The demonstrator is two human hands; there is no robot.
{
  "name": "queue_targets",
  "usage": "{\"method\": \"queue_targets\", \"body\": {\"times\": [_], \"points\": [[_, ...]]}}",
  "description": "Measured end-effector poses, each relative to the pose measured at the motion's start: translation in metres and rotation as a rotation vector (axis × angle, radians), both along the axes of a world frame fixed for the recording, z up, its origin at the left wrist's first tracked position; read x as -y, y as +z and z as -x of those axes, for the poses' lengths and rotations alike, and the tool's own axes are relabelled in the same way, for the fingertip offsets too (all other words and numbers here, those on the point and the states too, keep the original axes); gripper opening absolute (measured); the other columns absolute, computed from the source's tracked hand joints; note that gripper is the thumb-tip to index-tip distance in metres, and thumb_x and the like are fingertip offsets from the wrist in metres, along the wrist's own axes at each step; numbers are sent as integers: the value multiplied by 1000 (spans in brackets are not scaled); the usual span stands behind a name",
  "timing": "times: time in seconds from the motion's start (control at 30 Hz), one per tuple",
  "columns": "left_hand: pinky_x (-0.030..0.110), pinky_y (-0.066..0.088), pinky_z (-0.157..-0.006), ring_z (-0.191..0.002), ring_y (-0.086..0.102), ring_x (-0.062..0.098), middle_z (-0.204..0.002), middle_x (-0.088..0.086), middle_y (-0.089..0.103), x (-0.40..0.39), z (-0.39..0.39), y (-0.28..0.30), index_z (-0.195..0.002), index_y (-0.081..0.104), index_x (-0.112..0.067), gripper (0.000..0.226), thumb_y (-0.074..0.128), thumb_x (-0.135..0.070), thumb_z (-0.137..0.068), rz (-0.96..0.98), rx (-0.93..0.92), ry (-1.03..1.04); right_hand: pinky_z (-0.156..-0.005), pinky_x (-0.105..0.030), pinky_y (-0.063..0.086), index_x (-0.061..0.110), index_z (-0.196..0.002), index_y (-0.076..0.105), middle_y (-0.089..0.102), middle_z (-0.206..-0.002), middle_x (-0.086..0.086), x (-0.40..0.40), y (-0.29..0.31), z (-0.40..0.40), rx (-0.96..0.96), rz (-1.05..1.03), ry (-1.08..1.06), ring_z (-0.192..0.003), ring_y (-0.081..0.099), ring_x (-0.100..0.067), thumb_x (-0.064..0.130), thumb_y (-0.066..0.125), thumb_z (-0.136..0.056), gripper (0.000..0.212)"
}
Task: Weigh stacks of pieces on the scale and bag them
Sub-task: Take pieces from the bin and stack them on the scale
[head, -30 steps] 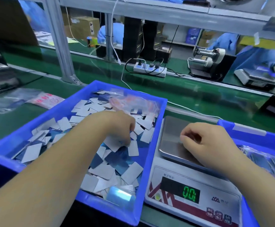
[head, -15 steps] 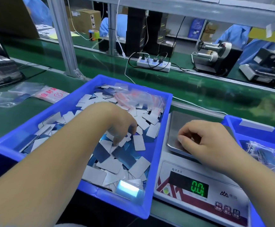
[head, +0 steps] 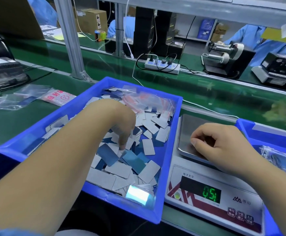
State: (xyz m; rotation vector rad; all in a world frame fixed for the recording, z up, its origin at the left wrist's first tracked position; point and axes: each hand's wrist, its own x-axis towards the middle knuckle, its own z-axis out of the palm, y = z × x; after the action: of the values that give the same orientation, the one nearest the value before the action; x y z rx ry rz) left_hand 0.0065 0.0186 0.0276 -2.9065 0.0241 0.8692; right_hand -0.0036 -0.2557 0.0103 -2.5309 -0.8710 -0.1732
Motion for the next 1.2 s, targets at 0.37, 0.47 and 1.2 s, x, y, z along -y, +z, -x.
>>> {"method": "queue_targets", "body": {"times": [0.37, 0.47, 1.2], "points": [[28, 40, -60, -63, 52, 16, -63, -13, 60, -9, 5, 10, -72, 66, -24, 33, 91, -44, -62, 162, -31, -44, -68, -22, 44, 27, -78, 70, 67, -75, 12, 2, 3, -2, 0, -31, -19, -74, 59, -7, 23, 64, -84, 9], [30, 42, -60, -61, 54, 14, -70, -13, 70, -10, 1, 15, -80, 68, -23, 32, 89, -42, -65, 250, 11, -48, -68, -21, 43, 27, -78, 70, 67, -75, 12, 2, 3, -2, -5, -40, -14, -75, 58, -7, 25, 63, -84, 9], [26, 42, -53, -63, 53, 14, -77, 0, 60, 33, -37, -10, -88, 63, -19, 9, 70, -24, -88, 1093, 788, 416, -61, -11, 40, 33, -72, 65, 65, -73, 18, 18, 2, -16, 18, -182, -71, -69, 58, -4, 22, 65, -85, 17]]}}
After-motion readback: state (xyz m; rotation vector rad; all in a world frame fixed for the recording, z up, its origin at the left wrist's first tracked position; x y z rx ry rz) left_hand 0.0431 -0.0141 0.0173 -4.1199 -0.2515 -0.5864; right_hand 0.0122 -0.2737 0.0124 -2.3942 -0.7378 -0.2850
